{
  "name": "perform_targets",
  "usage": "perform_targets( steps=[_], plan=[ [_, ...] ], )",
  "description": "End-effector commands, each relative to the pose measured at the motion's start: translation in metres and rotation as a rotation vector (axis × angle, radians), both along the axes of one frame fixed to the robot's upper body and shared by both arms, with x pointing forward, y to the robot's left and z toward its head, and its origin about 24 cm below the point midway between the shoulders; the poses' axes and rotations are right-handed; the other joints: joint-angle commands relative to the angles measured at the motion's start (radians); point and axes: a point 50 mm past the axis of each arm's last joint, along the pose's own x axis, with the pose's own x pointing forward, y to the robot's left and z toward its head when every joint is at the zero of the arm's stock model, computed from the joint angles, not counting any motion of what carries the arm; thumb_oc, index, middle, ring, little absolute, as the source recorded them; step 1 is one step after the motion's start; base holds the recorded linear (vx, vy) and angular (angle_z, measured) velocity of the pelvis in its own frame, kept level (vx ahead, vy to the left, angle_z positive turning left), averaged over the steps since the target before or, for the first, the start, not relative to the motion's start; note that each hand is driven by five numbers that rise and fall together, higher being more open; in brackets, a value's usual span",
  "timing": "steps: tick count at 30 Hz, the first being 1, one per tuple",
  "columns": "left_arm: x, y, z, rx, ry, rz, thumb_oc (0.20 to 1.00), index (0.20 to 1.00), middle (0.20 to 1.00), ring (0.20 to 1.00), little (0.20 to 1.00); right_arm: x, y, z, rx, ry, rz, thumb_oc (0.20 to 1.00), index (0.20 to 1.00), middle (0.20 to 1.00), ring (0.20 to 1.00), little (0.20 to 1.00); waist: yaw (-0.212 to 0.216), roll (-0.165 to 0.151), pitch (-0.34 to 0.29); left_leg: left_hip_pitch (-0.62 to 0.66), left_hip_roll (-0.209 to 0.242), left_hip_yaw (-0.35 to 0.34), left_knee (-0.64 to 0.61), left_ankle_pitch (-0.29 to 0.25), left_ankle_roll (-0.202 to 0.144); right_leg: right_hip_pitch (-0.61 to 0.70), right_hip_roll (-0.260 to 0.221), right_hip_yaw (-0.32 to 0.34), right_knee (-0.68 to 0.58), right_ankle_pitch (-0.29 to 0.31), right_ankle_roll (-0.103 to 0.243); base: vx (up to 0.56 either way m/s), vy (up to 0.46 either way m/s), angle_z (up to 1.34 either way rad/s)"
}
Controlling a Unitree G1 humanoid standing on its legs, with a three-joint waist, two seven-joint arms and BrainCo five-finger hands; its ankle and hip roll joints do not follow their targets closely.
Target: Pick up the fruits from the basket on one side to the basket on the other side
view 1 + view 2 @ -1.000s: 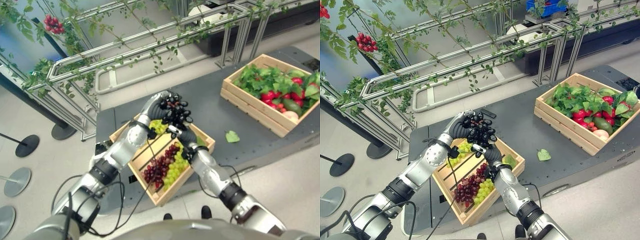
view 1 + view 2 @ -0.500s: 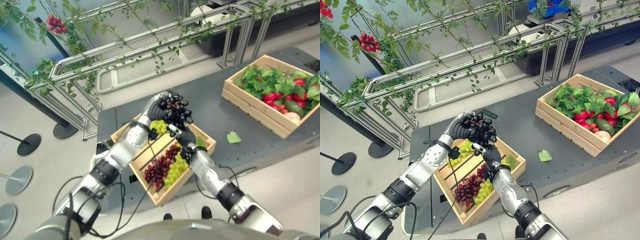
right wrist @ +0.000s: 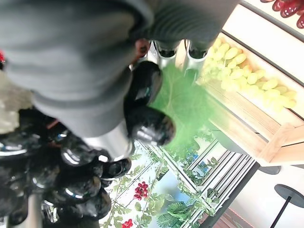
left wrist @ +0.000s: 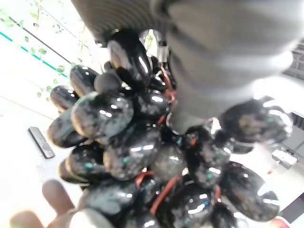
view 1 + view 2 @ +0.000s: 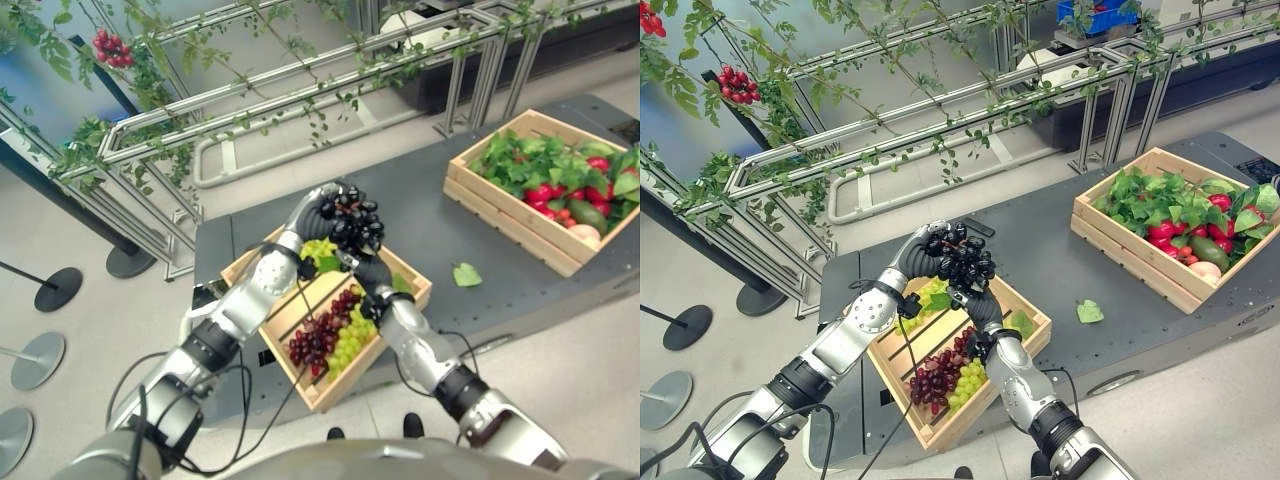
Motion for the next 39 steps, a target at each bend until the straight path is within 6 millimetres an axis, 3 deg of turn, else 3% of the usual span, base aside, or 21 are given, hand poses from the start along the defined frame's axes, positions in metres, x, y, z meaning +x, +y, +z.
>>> perform_targets(
  steps=[1,21,22,23,24,25,29,32,33,35,39],
  plan=[
    [0.001,-0.011,0.03,-0.126,-0.107,-0.055,0.2,0.2,0.2,0.2,0.2,0.021,0.04,0.043,0.081,-0.152,0.067,0.2,0.2,0.2,0.2,0.2,0.023,-0.073,-0.038,0.017,-0.066,0.011,0.009,-0.072,0.016,0.029,-0.054,0.027,0.004,-0.081,0.089,0.0,0.0,0.0],
    [0.001,-0.008,0.029,-0.151,-0.097,-0.051,0.2,0.2,0.2,0.2,0.2,0.02,0.037,0.038,0.051,-0.144,0.069,0.2,0.2,0.2,0.2,0.2,0.024,-0.078,-0.035,0.007,-0.063,0.006,0.01,-0.064,0.013,0.023,-0.051,0.025,0.004,-0.079,0.087,0.0,0.0,0.0],
    [0.001,-0.008,0.029,-0.16,-0.094,-0.048,0.416,0.416,0.416,0.416,0.416,0.02,0.036,0.037,0.048,-0.144,0.069,0.2,0.2,0.2,0.2,0.2,0.023,-0.079,-0.033,0.006,-0.062,0.006,0.01,-0.063,0.013,0.022,-0.051,0.024,0.004,-0.078,0.087,0.0,0.0,0.0],
    [0.001,-0.008,0.029,-0.16,-0.094,-0.048,0.457,0.457,0.457,0.457,0.457,0.02,0.036,0.037,0.048,-0.144,0.069,0.2,0.2,0.2,0.2,0.2,0.023,-0.079,-0.034,0.006,-0.062,0.006,0.01,-0.063,0.013,0.022,-0.051,0.024,0.004,-0.078,0.087,0.0,0.0,0.0],
    [0.0,-0.008,0.029,-0.163,-0.089,-0.051,0.878,0.878,0.878,0.878,0.878,0.02,0.036,0.037,0.044,-0.145,0.068,0.2,0.2,0.2,0.2,0.2,0.023,-0.079,-0.033,0.006,-0.063,0.005,0.01,-0.063,0.013,0.022,-0.05,0.024,0.004,-0.078,0.087,0.0,0.0,0.0],
    [0.0,-0.008,0.029,-0.179,-0.087,-0.05,1.0,1.0,1.0,1.0,1.0,0.019,0.036,0.037,0.035,-0.148,0.07,0.2,0.2,0.2,0.2,0.2,0.023,-0.08,-0.032,0.007,-0.062,0.005,0.009,-0.062,0.013,0.023,-0.05,0.023,0.004,-0.078,0.087,0.0,0.0,0.0],
    [-0.001,-0.008,0.029,-0.252,-0.067,-0.044,1.0,1.0,1.0,1.0,1.0,0.02,0.034,0.037,0.012,-0.158,0.064,0.2,0.2,0.2,0.2,0.2,0.022,-0.083,-0.03,0.005,-0.061,0.003,0.009,-0.06,0.012,0.023,-0.05,0.022,0.004,-0.077,0.086,0.0,0.0,0.0],
    [-0.004,-0.007,0.029,-0.388,-0.031,-0.047,1.0,1.0,1.0,1.0,1.0,0.021,0.031,0.038,-0.021,-0.177,0.061,0.2,0.2,0.2,0.2,0.2,0.02,-0.086,-0.026,0.001,-0.06,0.002,0.01,-0.058,0.011,0.021,-0.049,0.02,0.004,-0.077,0.085,-0.01,-0.004,0.0],
    [-0.007,-0.004,0.023,-0.532,0.034,-0.041,1.0,1.0,1.0,1.0,1.0,0.021,0.028,0.039,-0.045,-0.195,0.058,0.2,0.2,0.2,0.2,0.2,0.019,-0.089,-0.023,0.0,-0.06,0.003,0.01,-0.056,0.01,0.019,-0.049,0.02,0.004,-0.075,0.085,0.0,0.0,0.0],
    [-0.012,-0.003,0.029,-0.613,0.013,-0.045,1.0,1.0,1.0,1.0,1.0,0.022,0.025,0.041,-0.067,-0.218,0.044,0.2,0.2,0.2,0.2,0.2,0.018,-0.093,-0.019,-0.003,-0.06,-0.001,0.01,-0.054,0.009,0.017,-0.047,0.019,0.004,-0.076,0.083,-0.04,-0.017,0.01],
    [-0.018,0.0,0.022,-0.722,0.077,-0.048,1.0,1.0,1.0,1.0,1.0,0.024,0.019,0.042,-0.105,-0.24,0.024,0.2,0.2,0.2,0.2,0.2,0.017,-0.098,-0.017,-0.005,-0.059,-0.004,0.01,-0.054,0.009,0.015,-0.046,0.019,0.004,-0.075,0.082,-0.01,-0.008,0.02]
  ],
)
